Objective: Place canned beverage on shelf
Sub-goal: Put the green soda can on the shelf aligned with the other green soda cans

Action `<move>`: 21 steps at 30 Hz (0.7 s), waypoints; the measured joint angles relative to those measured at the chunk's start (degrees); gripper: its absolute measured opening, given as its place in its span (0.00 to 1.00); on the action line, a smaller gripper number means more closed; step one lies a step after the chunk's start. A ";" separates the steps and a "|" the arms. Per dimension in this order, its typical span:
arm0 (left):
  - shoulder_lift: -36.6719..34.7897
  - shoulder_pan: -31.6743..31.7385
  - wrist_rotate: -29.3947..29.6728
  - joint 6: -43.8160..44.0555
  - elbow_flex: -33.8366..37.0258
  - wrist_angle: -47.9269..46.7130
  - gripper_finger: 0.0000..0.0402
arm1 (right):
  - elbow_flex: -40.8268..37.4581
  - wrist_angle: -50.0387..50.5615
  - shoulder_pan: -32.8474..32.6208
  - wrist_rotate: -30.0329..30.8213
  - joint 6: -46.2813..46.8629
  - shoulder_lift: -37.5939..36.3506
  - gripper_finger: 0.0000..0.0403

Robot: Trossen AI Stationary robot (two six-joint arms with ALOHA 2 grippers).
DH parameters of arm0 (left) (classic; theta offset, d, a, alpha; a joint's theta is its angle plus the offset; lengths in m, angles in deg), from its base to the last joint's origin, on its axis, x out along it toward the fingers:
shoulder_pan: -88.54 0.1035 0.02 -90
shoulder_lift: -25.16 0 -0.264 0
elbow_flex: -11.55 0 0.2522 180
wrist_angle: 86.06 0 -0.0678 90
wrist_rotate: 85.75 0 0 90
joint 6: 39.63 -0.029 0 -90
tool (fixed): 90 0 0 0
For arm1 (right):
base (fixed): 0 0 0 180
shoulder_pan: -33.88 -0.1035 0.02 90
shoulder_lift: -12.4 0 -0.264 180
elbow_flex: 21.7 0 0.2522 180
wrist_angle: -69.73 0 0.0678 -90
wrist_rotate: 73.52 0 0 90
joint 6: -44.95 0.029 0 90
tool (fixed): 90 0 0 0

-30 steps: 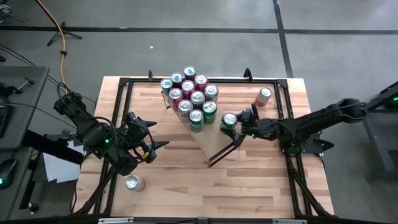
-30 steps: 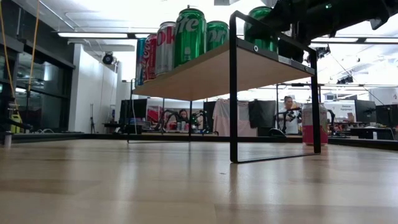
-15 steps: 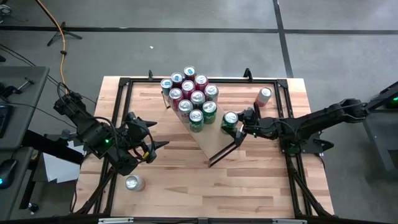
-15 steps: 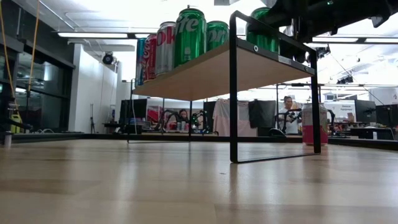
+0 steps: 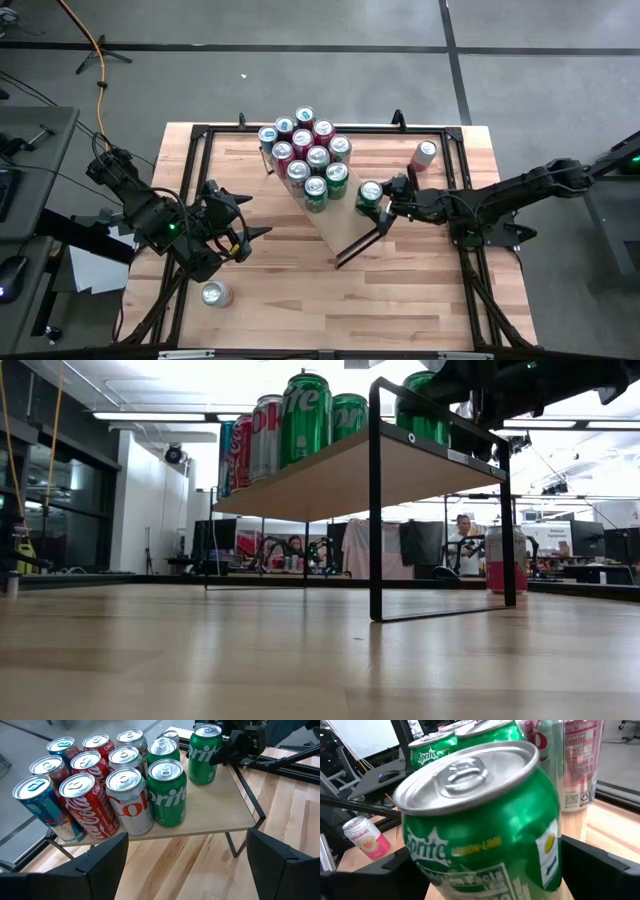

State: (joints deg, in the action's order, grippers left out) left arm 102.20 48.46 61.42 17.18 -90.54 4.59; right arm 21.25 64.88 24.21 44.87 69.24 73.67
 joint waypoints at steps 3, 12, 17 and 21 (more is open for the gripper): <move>0.00 -0.02 0.00 0.00 0.00 0.01 0.77 | 0.00 0.65 0.00 -0.28 0.83 0.05 0.96; 0.00 0.00 0.00 0.01 0.00 0.02 0.77 | -0.02 1.85 0.04 -5.12 -4.13 -1.61 0.98; 0.00 0.00 0.00 0.00 -0.02 0.00 0.77 | -0.02 8.33 0.02 -11.70 -4.78 -7.56 0.98; 0.00 0.00 0.08 0.00 -0.02 -0.01 0.77 | -0.02 17.02 0.00 -13.95 -3.55 -13.89 0.98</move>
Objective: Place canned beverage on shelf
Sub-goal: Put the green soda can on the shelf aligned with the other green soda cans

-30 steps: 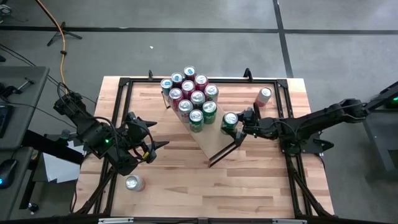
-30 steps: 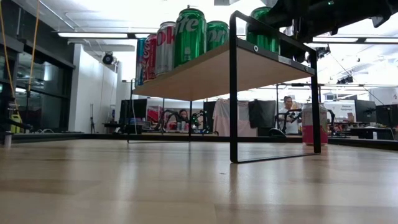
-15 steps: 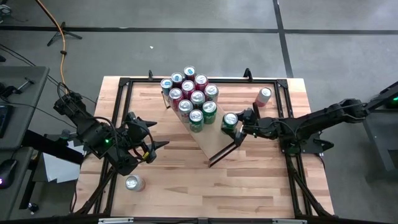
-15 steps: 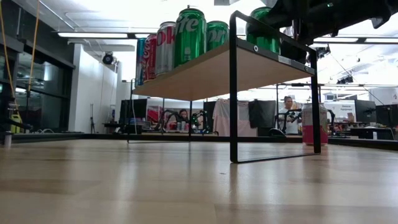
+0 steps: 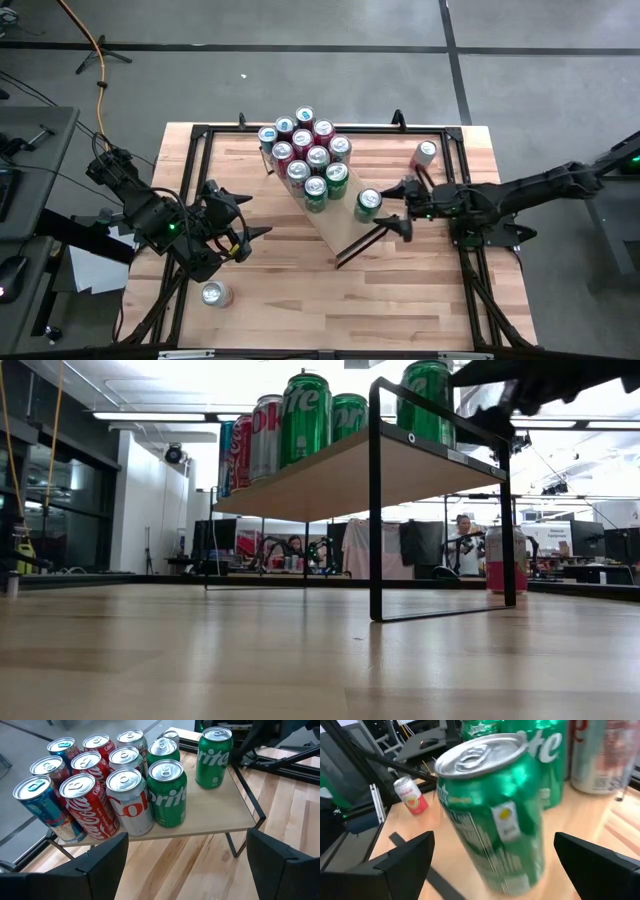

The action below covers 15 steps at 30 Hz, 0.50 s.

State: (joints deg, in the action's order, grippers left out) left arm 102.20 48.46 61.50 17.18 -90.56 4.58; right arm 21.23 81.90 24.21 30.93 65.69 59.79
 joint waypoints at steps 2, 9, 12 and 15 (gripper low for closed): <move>0.00 0.27 0.06 -0.02 0.00 0.01 0.77 | 0.00 3.68 0.00 0.06 0.80 -3.09 0.98; 0.00 1.57 -0.22 -0.02 0.00 0.01 0.77 | 0.00 7.15 0.00 -1.00 11.04 -12.74 0.98; 0.00 1.96 -0.24 -0.47 0.00 0.01 0.77 | 0.00 4.91 -0.09 -2.46 22.04 -15.06 0.98; 0.00 2.25 -0.58 -0.42 0.00 0.03 0.77 | 0.00 1.21 -0.17 -4.23 31.23 -15.61 0.98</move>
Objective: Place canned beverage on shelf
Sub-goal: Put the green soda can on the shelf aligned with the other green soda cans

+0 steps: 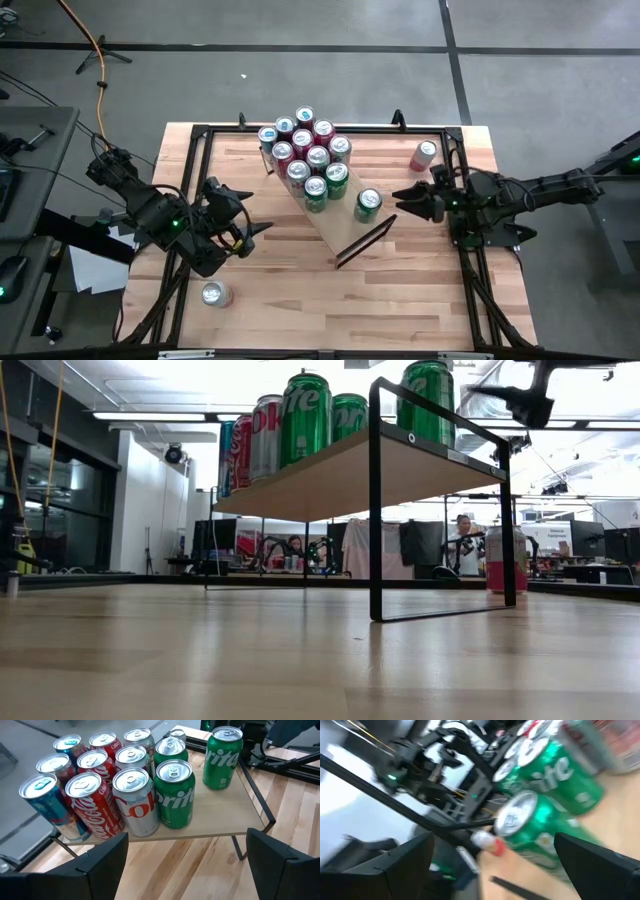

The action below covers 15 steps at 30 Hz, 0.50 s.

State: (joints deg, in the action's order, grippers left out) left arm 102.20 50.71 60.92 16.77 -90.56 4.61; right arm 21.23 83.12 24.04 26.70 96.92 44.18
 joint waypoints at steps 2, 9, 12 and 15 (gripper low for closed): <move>0.00 0.02 -0.28 0.72 0.00 0.60 0.77 | 0.00 -1.85 0.00 -1.19 2.39 0.40 0.98; -2.06 -0.07 -5.74 -5.37 0.00 10.18 0.77 | 0.00 -3.37 -1.65 -10.36 6.92 3.95 0.89; -3.51 -0.07 -7.18 -9.00 0.00 14.67 0.77 | 0.00 -3.31 -4.29 -11.29 9.13 5.96 0.73; -4.81 -0.07 -7.29 -13.16 0.00 18.02 0.77 | 1.62 -0.37 -6.48 -8.04 11.39 8.66 0.49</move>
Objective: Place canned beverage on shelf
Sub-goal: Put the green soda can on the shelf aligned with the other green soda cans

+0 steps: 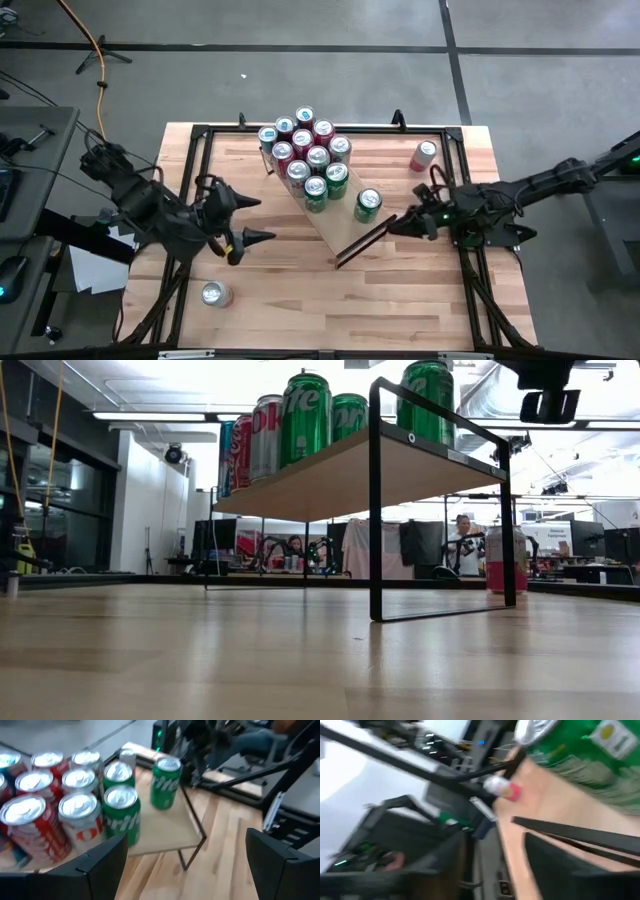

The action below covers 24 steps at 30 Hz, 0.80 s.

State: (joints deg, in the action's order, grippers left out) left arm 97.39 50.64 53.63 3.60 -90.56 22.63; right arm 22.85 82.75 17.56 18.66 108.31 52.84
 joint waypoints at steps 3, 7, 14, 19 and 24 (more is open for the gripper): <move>-1.33 0.01 0.14 -3.19 0.00 2.13 0.77 | 5.28 7.74 -1.57 6.65 0.26 3.78 0.16; -2.70 0.03 0.70 -3.69 0.00 2.14 0.77 | 13.87 19.53 -2.09 10.48 -0.44 9.63 0.06; -3.52 0.03 1.86 -5.72 0.00 2.04 0.77 | 21.51 30.46 -1.41 9.67 -3.02 19.44 0.02; -3.52 0.05 3.07 -6.44 0.00 2.00 0.77 | 22.44 30.70 1.68 9.91 -6.46 22.80 0.00; -3.52 0.05 3.07 -6.44 0.00 1.96 0.77 | 22.54 30.52 5.78 9.67 -9.89 23.08 0.00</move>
State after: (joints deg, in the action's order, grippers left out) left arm 93.87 50.69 56.70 -2.84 -90.56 24.60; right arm 45.38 113.27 23.33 28.34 98.41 75.92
